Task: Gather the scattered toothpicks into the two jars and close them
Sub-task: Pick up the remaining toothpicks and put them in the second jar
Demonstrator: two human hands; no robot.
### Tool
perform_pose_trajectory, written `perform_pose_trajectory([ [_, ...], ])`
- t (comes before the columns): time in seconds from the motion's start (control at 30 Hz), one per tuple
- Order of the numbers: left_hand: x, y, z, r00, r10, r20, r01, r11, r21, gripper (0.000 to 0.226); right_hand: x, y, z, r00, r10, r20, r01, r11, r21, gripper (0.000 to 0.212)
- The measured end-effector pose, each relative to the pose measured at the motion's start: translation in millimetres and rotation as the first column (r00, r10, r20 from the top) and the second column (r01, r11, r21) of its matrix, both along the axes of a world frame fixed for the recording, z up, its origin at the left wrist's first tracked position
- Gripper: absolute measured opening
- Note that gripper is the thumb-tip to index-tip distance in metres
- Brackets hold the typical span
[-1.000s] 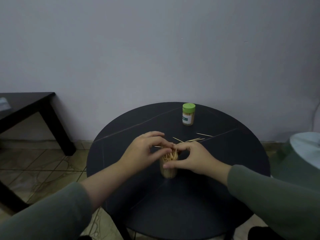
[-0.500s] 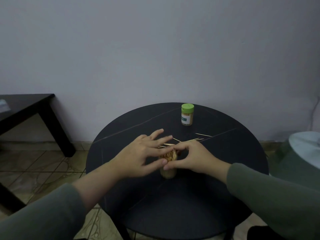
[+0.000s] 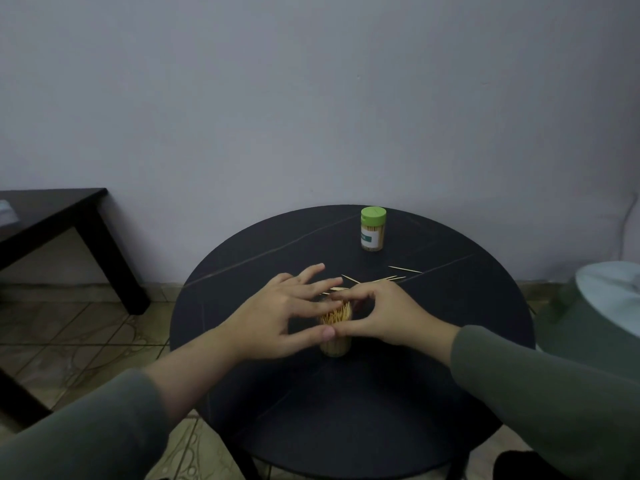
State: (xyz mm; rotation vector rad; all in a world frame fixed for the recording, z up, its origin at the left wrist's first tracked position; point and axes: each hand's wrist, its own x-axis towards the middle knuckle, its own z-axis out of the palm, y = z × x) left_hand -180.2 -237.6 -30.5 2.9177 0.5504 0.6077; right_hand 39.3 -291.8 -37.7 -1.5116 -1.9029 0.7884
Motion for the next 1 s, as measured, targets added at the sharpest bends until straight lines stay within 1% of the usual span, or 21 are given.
perform_pose_trajectory([
  [0.1, 4, -2, -1, 0.996, 0.009, 0.089, -0.011, 1.0, 0.022, 0.05, -1, -1, 1, 1.0, 0.008, 0.008, -0.008, 1.0, -0.007, 0.065],
  [0.17, 7, -2, 0, 0.999, -0.013, 0.045, 0.009, 0.996, 0.084, 0.052, 0, 0, 1, 1.0, 0.002, 0.008, -0.002, 1.0, -0.002, 0.063],
  [0.23, 8, -1, -1, 0.998, -0.049, -0.037, 0.055, 0.983, 0.177, 0.048, 0, 0, 0, 1.0, 0.002, -0.005, -0.002, 1.0, 0.004, 0.048],
  [0.27, 8, 0, -1, 0.997, -0.061, -0.047, 0.069, 0.979, 0.193, 0.045, 0, 1, 0, 1.0, 0.004, -0.002, -0.004, 1.0, 0.004, 0.044],
  [0.33, 8, 1, -2, 0.998, -0.055, 0.019, 0.052, 0.99, 0.132, 0.044, 0, 0, 4, 0.999, 0.009, 0.036, -0.009, 1.0, 0.006, 0.049],
  [0.37, 8, 2, -2, 0.996, -0.026, 0.081, 0.02, 0.997, 0.071, 0.044, 0, 0, 7, 0.996, 0.021, 0.092, -0.022, 1.0, 0.007, 0.055],
  [0.43, 8, 6, -3, 0.975, 0.107, 0.195, -0.099, 0.994, -0.051, 0.046, 5, 0, 17, 0.971, 0.07, 0.23, -0.065, 0.998, -0.027, 0.067],
  [0.47, 8, 10, -4, 0.954, 0.193, 0.23, -0.181, 0.981, -0.07, 0.045, 10, 1, 22, 0.956, 0.096, 0.277, -0.085, 0.995, -0.051, 0.071],
  [0.5, 9, 14, -5, 0.928, 0.282, 0.242, -0.274, 0.959, -0.066, 0.043, 15, 3, 25, 0.943, 0.119, 0.311, -0.104, 0.993, -0.064, 0.069],
  [0.53, 9, 19, -5, 0.902, 0.375, 0.215, -0.371, 0.927, -0.063, 0.041, 21, 7, 26, 0.929, 0.123, 0.348, -0.107, 0.992, -0.065, 0.063],
  [0.57, 10, 23, -6, 0.872, 0.468, 0.145, -0.462, 0.884, -0.071, 0.042, 25, 10, 26, 0.916, 0.104, 0.387, -0.089, 0.994, -0.056, 0.056],
  [0.63, 11, 30, -11, 0.799, 0.598, -0.056, -0.601, 0.792, -0.106, 0.051, 32, 18, 22, 0.888, -0.01, 0.459, 0.006, 1.0, 0.01, 0.047],
  [0.67, 11, 33, -14, 0.765, 0.627, -0.147, -0.643, 0.756, -0.122, 0.057, 34, 23, 20, 0.867, -0.077, 0.492, 0.06, 0.997, 0.05, 0.045],
  [0.73, 13, 42, -19, 0.715, 0.646, -0.268, -0.692, 0.71, -0.133, 0.064, 39, 31, 16, 0.816, -0.169, 0.553, 0.14, 0.986, 0.095, 0.042],
  [0.8, 15, 51, -22, 0.688, 0.643, -0.337, -0.707, 0.698, -0.112, 0.061, 44, 39, 13, 0.768, -0.209, 0.605, 0.201, 0.976, 0.082, 0.044],
  [0.87, 17, 59, -22, 0.687, 0.624, -0.373, -0.701, 0.705, -0.11, 0.051, 49, 46, 10, 0.72, -0.236, 0.653, 0.247, 0.966, 0.076, 0.047],
  [1.0, 25, 65, -21, 0.744, 0.573, -0.344, -0.655, 0.726, -0.207, 0.039, 62, 55, 5, 0.616, -0.267, 0.741, 0.304, 0.949, 0.09, 0.051],
])
